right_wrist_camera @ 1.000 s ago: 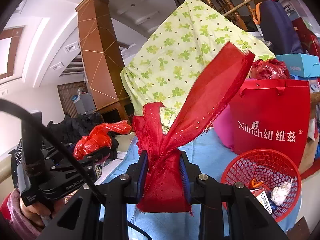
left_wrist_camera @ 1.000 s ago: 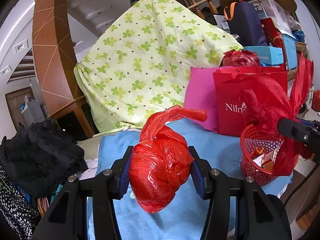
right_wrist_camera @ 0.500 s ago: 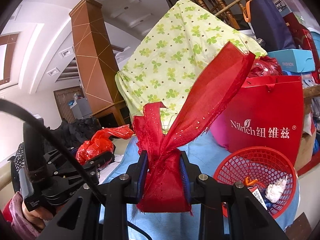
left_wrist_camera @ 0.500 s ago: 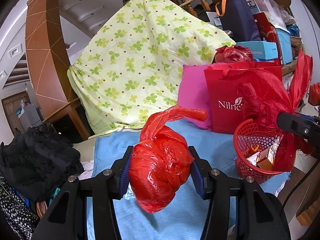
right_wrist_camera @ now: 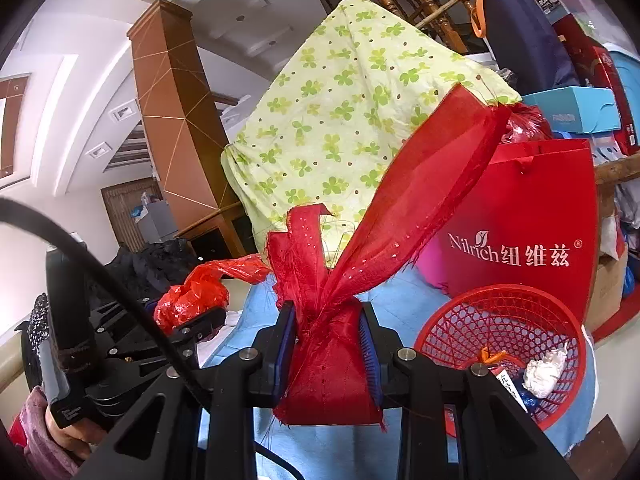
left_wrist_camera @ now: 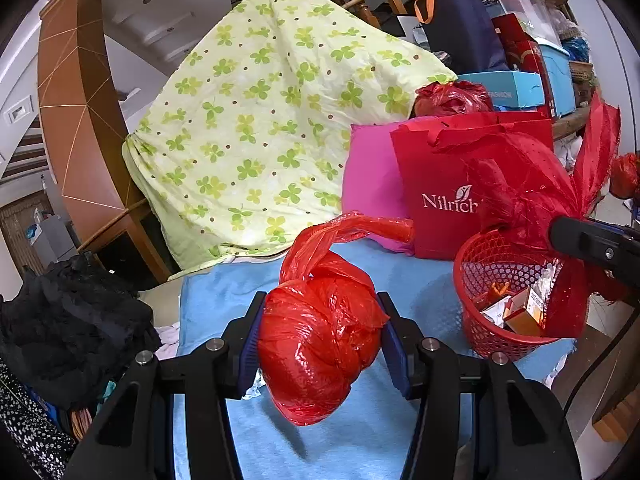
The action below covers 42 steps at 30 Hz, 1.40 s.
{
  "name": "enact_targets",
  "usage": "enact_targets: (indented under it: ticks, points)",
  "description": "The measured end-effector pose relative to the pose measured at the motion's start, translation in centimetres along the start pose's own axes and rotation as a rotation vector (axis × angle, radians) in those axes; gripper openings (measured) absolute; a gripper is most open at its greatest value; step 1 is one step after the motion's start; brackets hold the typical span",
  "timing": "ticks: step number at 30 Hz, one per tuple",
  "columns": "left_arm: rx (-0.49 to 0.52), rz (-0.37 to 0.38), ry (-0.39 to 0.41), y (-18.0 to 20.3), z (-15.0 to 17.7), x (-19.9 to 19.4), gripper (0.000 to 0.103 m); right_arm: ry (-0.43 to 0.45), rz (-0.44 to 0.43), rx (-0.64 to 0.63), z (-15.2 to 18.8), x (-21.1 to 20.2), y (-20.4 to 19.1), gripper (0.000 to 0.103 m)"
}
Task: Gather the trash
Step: 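Lift both red bags and carry them toward the red mesh basket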
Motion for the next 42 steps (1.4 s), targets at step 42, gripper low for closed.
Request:
enact_targets:
  ticks: [42]
  points:
    - [0.037,0.034,-0.056,2.8,0.7,2.6,0.056,-0.031,0.024,0.057,0.6,0.3,1.2,0.033]
Point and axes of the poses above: each gripper's, at about its wrist camera, not at the fingertips, and x roughly the way its jaws point, y to its right, z to its underside, the point moved 4 cm from there along x, roughly the way its jaws point, and after that the axes turned 11 degrees about z, right-handed, at the moved point
